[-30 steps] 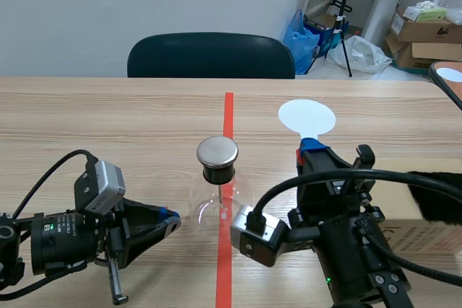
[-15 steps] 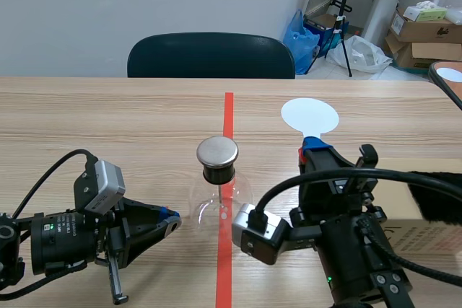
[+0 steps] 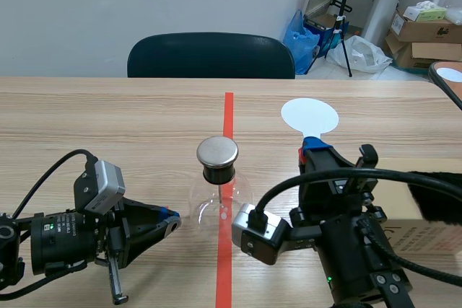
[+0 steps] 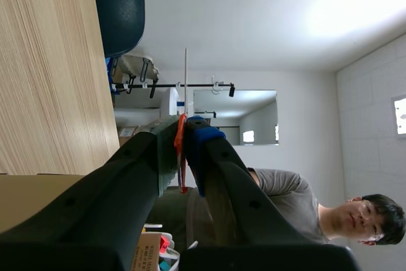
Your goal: Do the electroscope experiment
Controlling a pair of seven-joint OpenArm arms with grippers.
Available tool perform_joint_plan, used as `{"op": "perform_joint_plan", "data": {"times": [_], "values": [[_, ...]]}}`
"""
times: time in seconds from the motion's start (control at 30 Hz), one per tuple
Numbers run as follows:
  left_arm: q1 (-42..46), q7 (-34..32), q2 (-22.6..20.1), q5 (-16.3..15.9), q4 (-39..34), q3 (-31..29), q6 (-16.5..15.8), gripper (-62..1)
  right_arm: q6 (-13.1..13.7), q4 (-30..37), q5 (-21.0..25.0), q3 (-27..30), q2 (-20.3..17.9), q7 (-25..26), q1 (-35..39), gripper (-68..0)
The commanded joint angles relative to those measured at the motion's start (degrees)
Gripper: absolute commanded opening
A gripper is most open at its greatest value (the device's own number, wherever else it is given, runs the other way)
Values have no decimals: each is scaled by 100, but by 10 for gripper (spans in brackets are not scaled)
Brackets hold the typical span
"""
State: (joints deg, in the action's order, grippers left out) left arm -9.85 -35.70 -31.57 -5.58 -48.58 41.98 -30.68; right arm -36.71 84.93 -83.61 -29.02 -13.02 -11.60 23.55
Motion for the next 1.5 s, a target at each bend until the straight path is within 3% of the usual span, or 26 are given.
{"op": "perform_joint_plan", "data": {"times": [0.0,1.47], "values": [[-17,-92,31,-61,-98,-9,-35,-575,-83,136,-9,-20,-46,0,-52,-658],[-17,-72,125,-79,-98,-11,162,-575,-81,136,-9,-20,-46,-2,-52,-658]]}}
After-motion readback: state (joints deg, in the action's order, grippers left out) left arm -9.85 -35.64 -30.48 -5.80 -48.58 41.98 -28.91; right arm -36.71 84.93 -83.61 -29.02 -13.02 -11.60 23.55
